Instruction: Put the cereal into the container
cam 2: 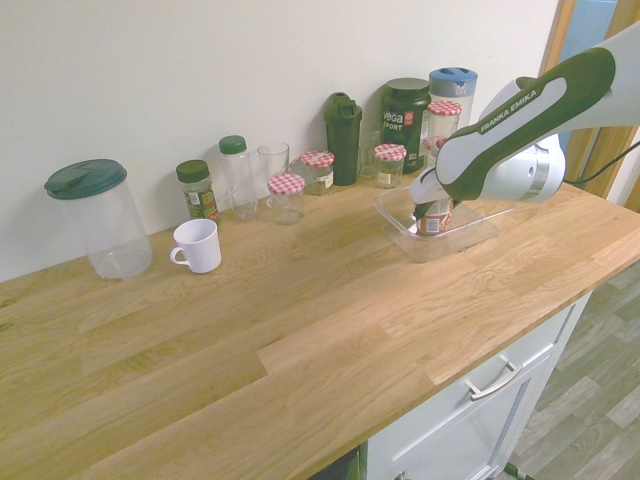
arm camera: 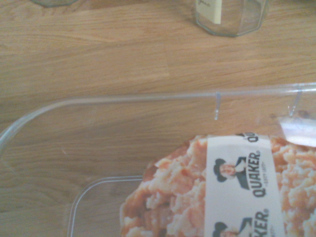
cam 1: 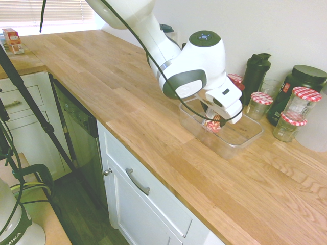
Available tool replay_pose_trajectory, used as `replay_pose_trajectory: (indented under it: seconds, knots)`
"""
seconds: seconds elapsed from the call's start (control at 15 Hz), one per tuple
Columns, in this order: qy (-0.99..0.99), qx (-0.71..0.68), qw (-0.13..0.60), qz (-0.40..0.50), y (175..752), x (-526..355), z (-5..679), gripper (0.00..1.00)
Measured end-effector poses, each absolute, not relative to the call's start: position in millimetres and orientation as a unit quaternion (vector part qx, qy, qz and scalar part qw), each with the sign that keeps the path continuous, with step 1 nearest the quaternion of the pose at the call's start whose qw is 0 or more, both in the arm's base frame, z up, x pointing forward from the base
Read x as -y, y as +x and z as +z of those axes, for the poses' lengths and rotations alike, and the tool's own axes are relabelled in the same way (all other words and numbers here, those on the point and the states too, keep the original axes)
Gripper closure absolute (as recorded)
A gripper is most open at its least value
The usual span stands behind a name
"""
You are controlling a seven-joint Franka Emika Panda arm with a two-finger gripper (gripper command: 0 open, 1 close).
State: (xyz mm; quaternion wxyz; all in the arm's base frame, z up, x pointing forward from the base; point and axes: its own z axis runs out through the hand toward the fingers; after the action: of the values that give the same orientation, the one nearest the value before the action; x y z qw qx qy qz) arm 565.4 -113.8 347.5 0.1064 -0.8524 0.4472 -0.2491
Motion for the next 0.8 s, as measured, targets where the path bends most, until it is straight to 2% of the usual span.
replay_pose_trajectory:
  seconds: [0.6, 0.8]
  knots:
    - [-0.858, -0.443, 0.099, -0.240, 562.0, 124.8, 346.5, 0.00]
    - [-0.876, -0.425, 0.072, -0.216, 560.3, 120.5, 347.5, 0.00]
